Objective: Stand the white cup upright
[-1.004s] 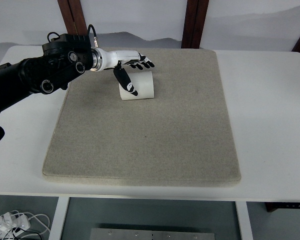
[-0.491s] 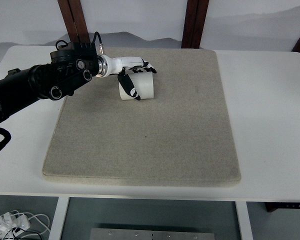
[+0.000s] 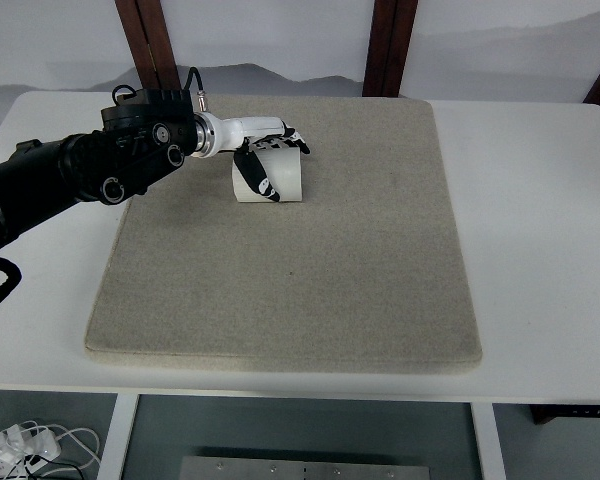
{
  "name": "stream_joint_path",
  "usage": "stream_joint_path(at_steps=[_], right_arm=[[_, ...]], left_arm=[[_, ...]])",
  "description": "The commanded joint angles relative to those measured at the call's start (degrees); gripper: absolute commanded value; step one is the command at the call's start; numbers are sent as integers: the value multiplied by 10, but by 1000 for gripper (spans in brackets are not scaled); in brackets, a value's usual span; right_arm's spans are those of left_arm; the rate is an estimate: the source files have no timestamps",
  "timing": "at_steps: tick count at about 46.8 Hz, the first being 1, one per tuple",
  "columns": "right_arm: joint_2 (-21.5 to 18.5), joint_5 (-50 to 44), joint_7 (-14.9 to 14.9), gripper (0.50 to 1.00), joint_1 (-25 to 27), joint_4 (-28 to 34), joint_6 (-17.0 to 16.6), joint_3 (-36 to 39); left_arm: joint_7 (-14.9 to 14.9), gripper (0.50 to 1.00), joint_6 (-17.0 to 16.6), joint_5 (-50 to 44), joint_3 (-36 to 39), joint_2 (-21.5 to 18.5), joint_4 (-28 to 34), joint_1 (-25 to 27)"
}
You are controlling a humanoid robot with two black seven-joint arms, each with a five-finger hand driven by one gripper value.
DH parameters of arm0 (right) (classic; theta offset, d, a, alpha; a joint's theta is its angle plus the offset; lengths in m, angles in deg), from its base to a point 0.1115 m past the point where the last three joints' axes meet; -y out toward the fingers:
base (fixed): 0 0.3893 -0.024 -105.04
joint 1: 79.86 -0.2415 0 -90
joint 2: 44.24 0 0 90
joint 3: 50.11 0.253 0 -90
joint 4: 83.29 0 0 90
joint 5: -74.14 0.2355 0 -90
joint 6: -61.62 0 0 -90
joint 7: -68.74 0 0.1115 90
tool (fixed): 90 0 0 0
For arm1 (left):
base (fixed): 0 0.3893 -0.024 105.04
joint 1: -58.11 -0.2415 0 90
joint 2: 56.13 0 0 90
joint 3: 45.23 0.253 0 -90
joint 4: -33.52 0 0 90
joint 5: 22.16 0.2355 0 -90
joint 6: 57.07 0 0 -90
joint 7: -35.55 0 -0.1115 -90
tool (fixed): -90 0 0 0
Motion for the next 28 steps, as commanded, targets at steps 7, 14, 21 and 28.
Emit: stream_joint_path(at_steps=[7, 14, 21, 28], right_arm=[[0, 0, 0, 952, 0, 0, 0, 0], [0, 0, 0, 952, 0, 0, 0, 0], [0, 0, 0, 952, 0, 0, 0, 0], [0, 0, 0, 952, 0, 0, 0, 0]], left_arm=[[-3, 500, -1, -13, -15, 0, 1, 8], [-10, 500, 5, -26, -47, -4, 0, 10], [-11, 500, 9, -79, -91, -6, 1, 10], [-21, 500, 20, -185, -94, -8, 0, 4]])
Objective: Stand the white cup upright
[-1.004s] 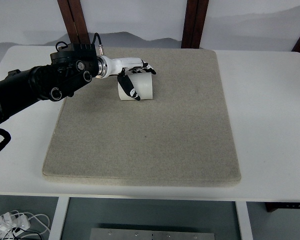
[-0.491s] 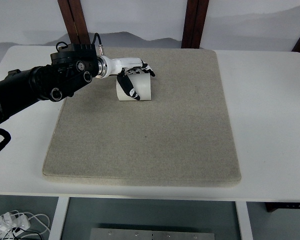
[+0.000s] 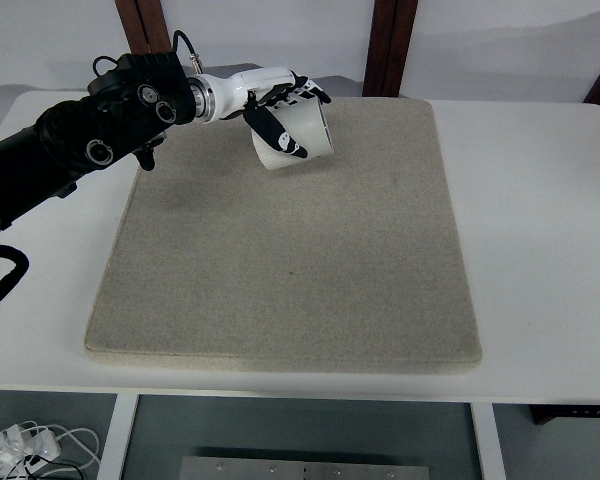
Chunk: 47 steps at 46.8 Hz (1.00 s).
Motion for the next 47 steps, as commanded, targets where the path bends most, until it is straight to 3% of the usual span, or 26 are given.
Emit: stream_joint_path(at_steps=[1, 6, 23, 34, 47], right_arm=[[0, 0, 0, 952, 0, 0, 0, 0], [0, 0, 0, 952, 0, 0, 0, 0], [0, 0, 0, 952, 0, 0, 0, 0], [0, 0, 0, 952, 0, 0, 0, 0], [0, 0, 0, 952, 0, 0, 0, 0]], left_arm=[[-11, 500, 7, -68, 0, -2, -3, -5], [-47, 500, 16, -113, 0, -1, -17, -8], [-138, 500, 92, -217, -8, 1, -95, -34], [-189, 500, 114, -251, -18, 1, -109, -64], [-250, 500, 114, -281, -38, 2, -109, -100]])
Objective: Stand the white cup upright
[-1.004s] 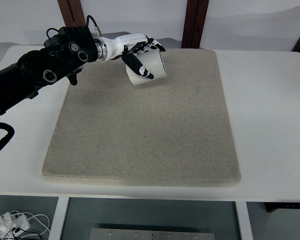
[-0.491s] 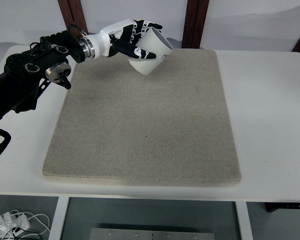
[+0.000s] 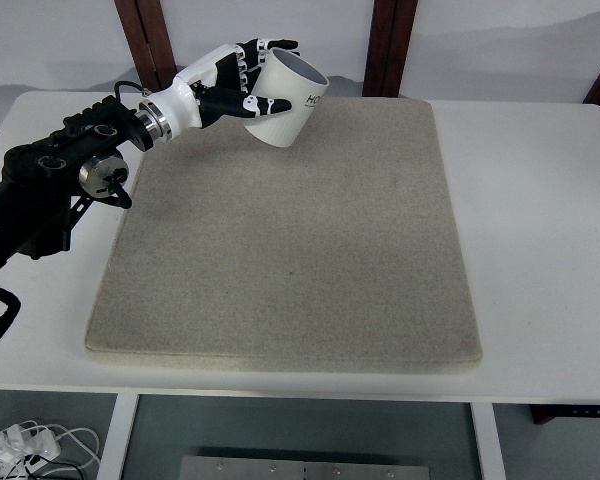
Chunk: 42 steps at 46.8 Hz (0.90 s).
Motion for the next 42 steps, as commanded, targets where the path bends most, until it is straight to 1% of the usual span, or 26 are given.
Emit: stream_joint_path(at_steps=[1, 6, 14, 18, 27, 30, 36, 42], right_arm=[[0, 1, 0, 952, 0, 0, 0, 0], [0, 1, 0, 952, 0, 0, 0, 0], [0, 1, 0, 952, 0, 0, 0, 0], [0, 0, 0, 952, 0, 0, 0, 0], [0, 0, 0, 952, 0, 0, 0, 0], [0, 0, 0, 952, 0, 0, 0, 0], [0, 0, 0, 952, 0, 0, 0, 0], [0, 1, 0, 952, 0, 0, 0, 0]], left_arm=[[-22, 500, 0, -1, -13, 0, 0, -10], [-52, 500, -1, -2, -16, 4, -11, -16], [-52, 500, -3, -3, -32, 7, -13, -19], [-52, 500, -3, -2, -45, 11, -13, -30], [-52, 500, -7, 6, -40, 13, -14, -39], [-52, 500, -12, 6, -39, 13, -19, -40], [-52, 500, -47, 7, -38, 29, -42, -42], [-52, 500, -61, 7, -37, 31, -43, -48]])
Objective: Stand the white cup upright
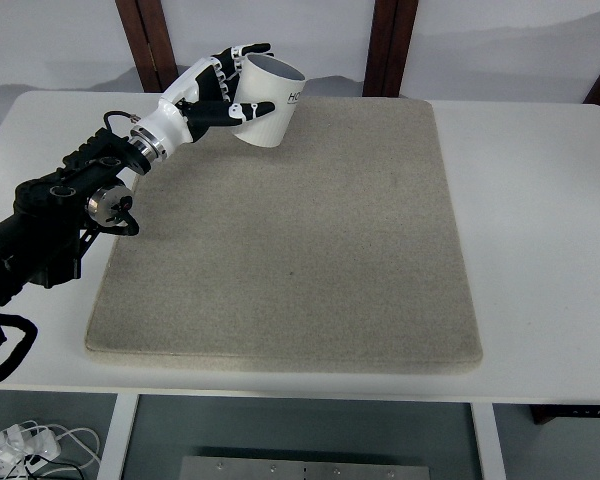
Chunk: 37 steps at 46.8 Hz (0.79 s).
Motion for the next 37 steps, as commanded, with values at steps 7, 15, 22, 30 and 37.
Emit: stream_joint_path(at_steps=[7, 15, 22, 30, 37], right_arm=[[0, 0, 0, 952, 0, 0, 0, 0], [0, 0, 0, 952, 0, 0, 0, 0], [0, 0, 0, 952, 0, 0, 0, 0], [0, 1, 0, 952, 0, 0, 0, 0], [0, 0, 0, 952, 0, 0, 0, 0]], left_arm=[[0, 500, -14, 8, 1, 3, -1, -5], [0, 500, -35, 35, 0, 9, -1, -13], [0, 500, -40, 37, 0, 12, -1, -17], [0, 500, -54, 46, 1, 18, -1, -21], [0, 500, -66, 54, 0, 22, 0, -21]])
